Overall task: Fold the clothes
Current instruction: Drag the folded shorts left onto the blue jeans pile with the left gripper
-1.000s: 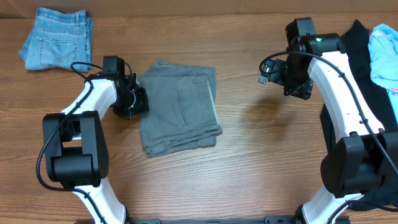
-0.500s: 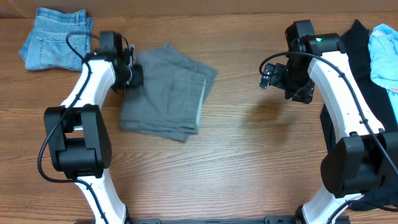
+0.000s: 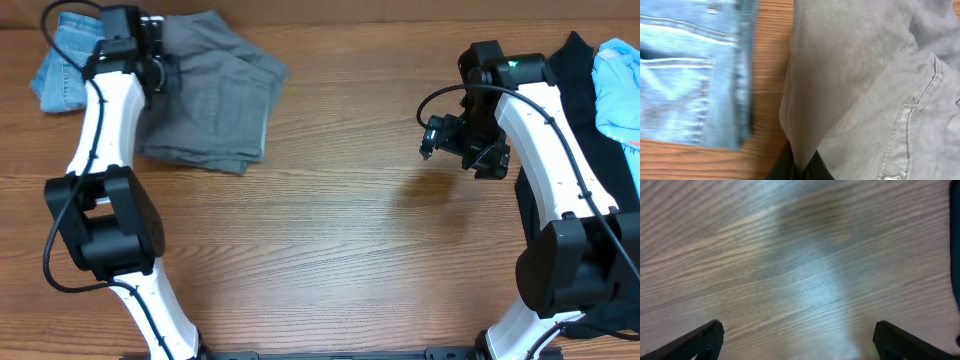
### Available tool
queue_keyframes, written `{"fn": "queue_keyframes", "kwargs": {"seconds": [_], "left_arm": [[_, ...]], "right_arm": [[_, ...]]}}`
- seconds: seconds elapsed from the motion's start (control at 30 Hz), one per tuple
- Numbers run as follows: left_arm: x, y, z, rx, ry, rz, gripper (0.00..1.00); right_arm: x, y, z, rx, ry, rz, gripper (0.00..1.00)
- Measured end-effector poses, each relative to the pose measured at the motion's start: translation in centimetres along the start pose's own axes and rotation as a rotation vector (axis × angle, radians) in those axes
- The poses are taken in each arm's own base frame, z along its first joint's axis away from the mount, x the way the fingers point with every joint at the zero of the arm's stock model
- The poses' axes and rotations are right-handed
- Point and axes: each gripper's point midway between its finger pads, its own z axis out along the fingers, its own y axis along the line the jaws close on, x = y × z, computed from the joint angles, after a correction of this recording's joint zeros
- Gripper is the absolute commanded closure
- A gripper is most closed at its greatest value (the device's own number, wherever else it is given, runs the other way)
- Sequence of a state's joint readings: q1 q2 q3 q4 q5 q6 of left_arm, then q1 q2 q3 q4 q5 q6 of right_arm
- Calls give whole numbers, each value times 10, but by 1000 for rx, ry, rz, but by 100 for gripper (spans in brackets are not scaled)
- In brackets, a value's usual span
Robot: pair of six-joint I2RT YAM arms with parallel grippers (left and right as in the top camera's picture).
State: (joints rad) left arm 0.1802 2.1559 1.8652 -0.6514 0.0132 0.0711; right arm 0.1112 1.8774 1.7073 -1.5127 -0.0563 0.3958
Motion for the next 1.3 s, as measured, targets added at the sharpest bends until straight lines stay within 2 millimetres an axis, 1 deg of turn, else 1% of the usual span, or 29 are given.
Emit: {"fn": "queue_keyframes", "kwargs": {"seconds": [0.1, 0.13, 0.2, 0.23, 0.4, 0.5, 0.67, 0.77, 1.0, 1.1, 1.2, 1.3], "left_arm": [[-9, 22, 2, -40, -32, -7, 96], [-13, 26, 1, -49, -44, -10, 96], [-25, 34, -4, -70, -83, -4, 96], [-36, 39, -9, -84, -116, 2, 96], [-65, 47, -26, -126, -195, 18, 96], [-75, 51, -33, -150, -224, 19, 96], [-77, 61, -35, -178, -237, 8, 96], [-77, 72, -36, -193, -241, -8, 96], [-74, 112, -41, -241, -254, -61, 96], [-75, 124, -43, -254, -265, -74, 96], [-77, 129, -44, -250, -282, -84, 96], [-81, 130, -42, -247, -300, -88, 96]], "right_arm": [[2, -1, 0, 5, 10, 1, 0], [3, -2, 0, 6, 12, 1, 0], [4, -2, 0, 8, 16, 7, 0], [4, -2, 0, 9, 17, 13, 0], [5, -2, 0, 10, 19, 21, 0], [6, -3, 0, 12, 24, 25, 0], [7, -4, 0, 16, 30, 32, 0], [9, -4, 0, 19, 36, 34, 0], [11, -5, 0, 22, 43, 44, 0], [11, -6, 0, 23, 45, 46, 0], [11, -6, 0, 24, 45, 48, 0], [11, -6, 0, 24, 45, 49, 0]]}}
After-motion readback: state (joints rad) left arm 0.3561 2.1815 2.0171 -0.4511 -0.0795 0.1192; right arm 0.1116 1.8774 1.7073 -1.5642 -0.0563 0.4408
